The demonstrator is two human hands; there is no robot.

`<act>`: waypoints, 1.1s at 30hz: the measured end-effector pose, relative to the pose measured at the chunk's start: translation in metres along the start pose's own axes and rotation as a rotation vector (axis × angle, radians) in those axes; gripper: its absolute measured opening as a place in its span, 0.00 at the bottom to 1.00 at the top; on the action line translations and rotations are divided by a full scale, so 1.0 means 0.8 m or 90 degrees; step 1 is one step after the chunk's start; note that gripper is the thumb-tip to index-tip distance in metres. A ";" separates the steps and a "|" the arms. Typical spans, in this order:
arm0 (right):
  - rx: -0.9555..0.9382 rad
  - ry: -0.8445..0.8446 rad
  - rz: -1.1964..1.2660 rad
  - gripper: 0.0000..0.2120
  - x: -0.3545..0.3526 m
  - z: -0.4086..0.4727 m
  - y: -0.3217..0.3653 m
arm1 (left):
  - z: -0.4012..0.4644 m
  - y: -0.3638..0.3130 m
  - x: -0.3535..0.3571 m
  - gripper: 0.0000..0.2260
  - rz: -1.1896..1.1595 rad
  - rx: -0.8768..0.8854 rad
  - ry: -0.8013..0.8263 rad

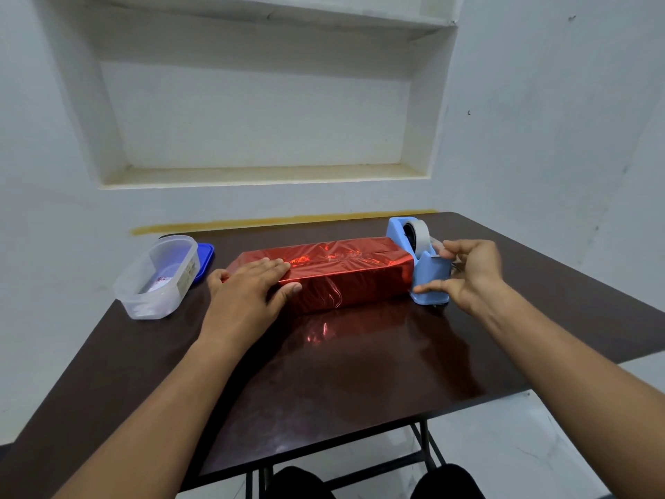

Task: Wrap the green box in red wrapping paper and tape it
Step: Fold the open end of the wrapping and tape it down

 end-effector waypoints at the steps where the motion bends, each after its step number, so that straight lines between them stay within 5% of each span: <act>1: -0.006 0.002 0.001 0.06 -0.001 0.001 -0.002 | 0.000 0.001 0.000 0.27 0.000 -0.002 0.003; 22: -0.132 -0.045 0.080 0.02 -0.021 -0.003 -0.029 | 0.000 0.000 0.001 0.32 0.001 0.002 0.015; 33: -0.138 -0.110 -0.006 0.16 -0.031 -0.002 -0.040 | -0.001 -0.003 -0.003 0.28 -0.002 0.002 0.006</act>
Point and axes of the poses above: each hand's wrist, its own z-axis towards the middle knuckle, its own x-axis out of the palm, y = z × x, the point moved 8 cm from there along z, towards the middle knuckle, and after that the axes turned 5 degrees about x, right-handed, at the moved point
